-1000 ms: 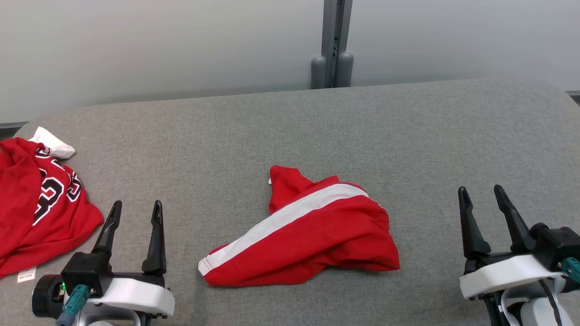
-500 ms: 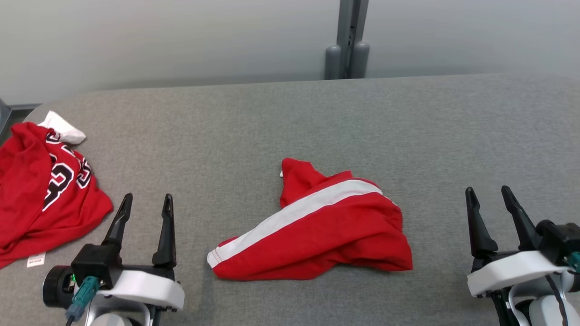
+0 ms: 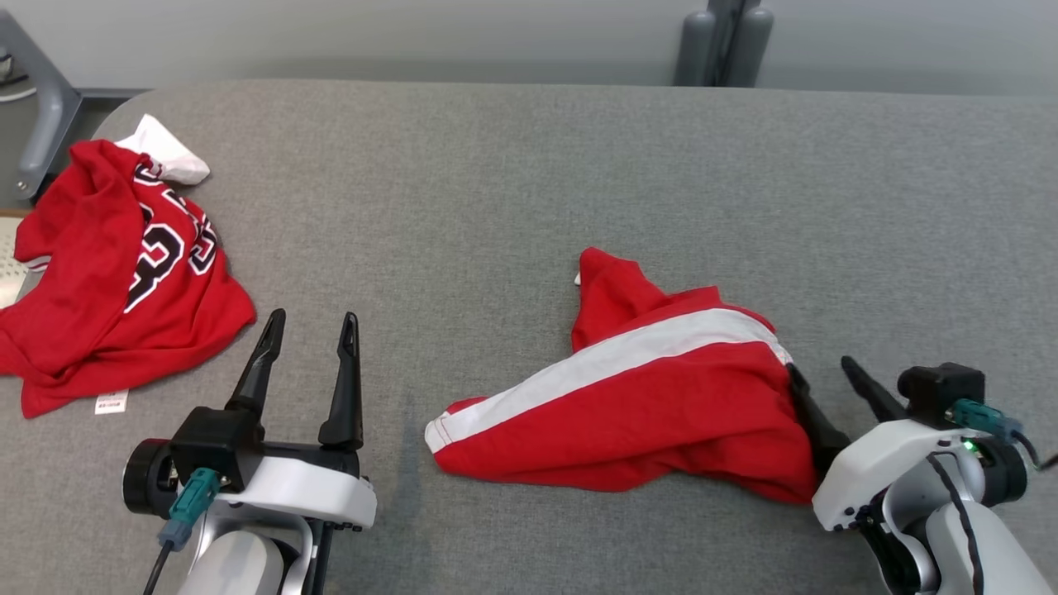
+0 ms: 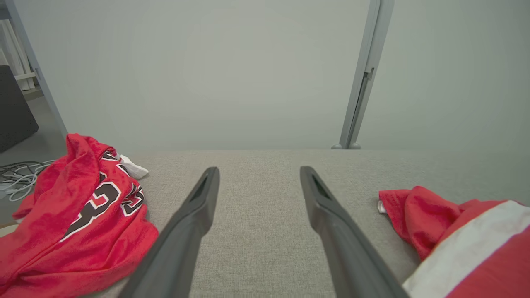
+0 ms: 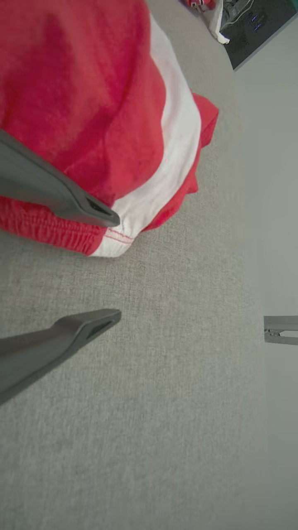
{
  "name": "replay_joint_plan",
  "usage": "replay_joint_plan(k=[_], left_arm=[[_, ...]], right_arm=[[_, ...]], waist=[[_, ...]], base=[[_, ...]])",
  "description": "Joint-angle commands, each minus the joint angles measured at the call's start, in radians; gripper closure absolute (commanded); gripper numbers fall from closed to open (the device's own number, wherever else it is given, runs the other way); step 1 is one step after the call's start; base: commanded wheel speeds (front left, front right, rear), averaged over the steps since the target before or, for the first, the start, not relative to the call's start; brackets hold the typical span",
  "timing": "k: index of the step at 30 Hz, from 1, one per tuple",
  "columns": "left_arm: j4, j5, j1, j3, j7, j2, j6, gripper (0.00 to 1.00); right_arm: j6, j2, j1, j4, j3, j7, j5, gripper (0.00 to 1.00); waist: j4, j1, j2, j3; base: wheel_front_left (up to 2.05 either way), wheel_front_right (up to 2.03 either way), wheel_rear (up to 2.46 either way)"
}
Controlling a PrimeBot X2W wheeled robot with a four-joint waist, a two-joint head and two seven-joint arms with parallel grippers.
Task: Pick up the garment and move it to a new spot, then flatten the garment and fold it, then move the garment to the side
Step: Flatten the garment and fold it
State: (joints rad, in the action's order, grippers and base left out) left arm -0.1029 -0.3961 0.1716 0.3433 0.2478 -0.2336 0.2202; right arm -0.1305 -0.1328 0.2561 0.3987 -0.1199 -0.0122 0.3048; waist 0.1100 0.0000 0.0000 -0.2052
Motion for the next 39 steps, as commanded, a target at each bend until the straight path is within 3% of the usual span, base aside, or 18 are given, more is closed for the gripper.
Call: replay_joint_plan(k=[1, 7, 8, 9, 10, 11, 18, 28, 32, 37, 38, 39], left_arm=[[-0.009, 0.009, 0.023, 0.000, 0.007, 0.004, -0.008, 0.00], [-0.022, 0.015, 0.032, -0.004, 0.012, 0.012, -0.015, 0.00], [-0.025, 0.015, 0.037, -0.007, 0.015, 0.014, -0.018, 0.00], [-0.026, 0.016, 0.039, -0.008, 0.016, 0.015, -0.017, 0.00], [-0.028, 0.018, 0.041, -0.009, 0.016, 0.015, -0.019, 0.00], [-0.029, 0.019, 0.042, -0.010, 0.016, 0.016, -0.017, 0.00], [-0.032, 0.021, 0.039, -0.018, 0.018, 0.020, -0.021, 0.00], [-0.025, 0.033, 0.050, -0.022, 0.018, 0.021, -0.025, 0.00], [-0.030, 0.036, 0.055, -0.019, 0.018, 0.027, -0.030, 0.00], [-0.037, 0.035, 0.065, -0.018, 0.019, 0.033, -0.034, 0.00], [-0.039, 0.035, 0.065, -0.017, 0.019, 0.035, -0.037, 0.00], [-0.040, 0.035, 0.065, -0.016, 0.019, 0.036, -0.038, 0.00]], right_arm=[[0.000, -0.013, 0.013, 0.018, -0.013, -0.026, 0.020, 0.00], [0.000, -0.034, 0.013, 0.045, -0.076, -0.099, 0.077, 0.00], [0.000, -0.038, 0.006, 0.054, -0.107, -0.128, 0.105, 0.06], [0.000, -0.042, 0.004, 0.057, -0.118, -0.138, 0.115, 0.56], [0.000, -0.044, 0.003, 0.059, -0.127, -0.145, 0.127, 0.73], [0.000, -0.046, 0.002, 0.061, -0.134, -0.151, 0.139, 1.00], [0.000, -0.082, 0.012, 0.033, -0.103, -0.076, 0.154, 1.00], [0.000, -0.130, -0.008, -0.035, 0.089, -0.016, 0.075, 1.00], [0.000, -0.132, -0.010, -0.024, 0.142, -0.017, 0.039, 1.00], [0.000, -0.108, 0.011, 0.032, 0.137, -0.014, 0.013, 1.00], [0.000, -0.103, 0.016, 0.045, 0.137, -0.009, 0.011, 0.90], [0.000, -0.097, 0.020, 0.056, 0.135, -0.004, 0.010, 0.16]], waist=[[0.013, 0.0000, 0.0000, -0.014], [0.015, 0.0000, 0.0000, -0.022], [0.012, 0.0000, 0.0000, -0.023], [0.010, 0.0000, 0.0000, -0.023], [0.009, 0.0000, 0.0000, -0.023], [0.007, 0.0000, 0.0000, -0.022], [-0.013, 0.0000, 0.0000, -0.018], [-0.059, 0.0000, 0.0000, -0.035], [-0.067, 0.0000, 0.0000, -0.044], [-0.076, 0.0000, 0.0000, -0.051], [-0.077, 0.0000, 0.0000, -0.052], [-0.077, 0.0000, 0.0000, -0.052]], base=[[0.00, 0.00, 0.00], [0.00, 0.00, 0.00], [0.00, 0.00, 0.00], [0.00, 0.00, 0.00], [0.00, 0.00, 0.00], [0.00, 0.00, 0.00], [0.00, 0.00, 0.00], [0.00, 0.00, 0.00], [0.00, 0.00, 0.00], [0.00, 0.00, 0.00], [0.00, 0.00, 0.00], [0.00, 0.00, 0.00]])
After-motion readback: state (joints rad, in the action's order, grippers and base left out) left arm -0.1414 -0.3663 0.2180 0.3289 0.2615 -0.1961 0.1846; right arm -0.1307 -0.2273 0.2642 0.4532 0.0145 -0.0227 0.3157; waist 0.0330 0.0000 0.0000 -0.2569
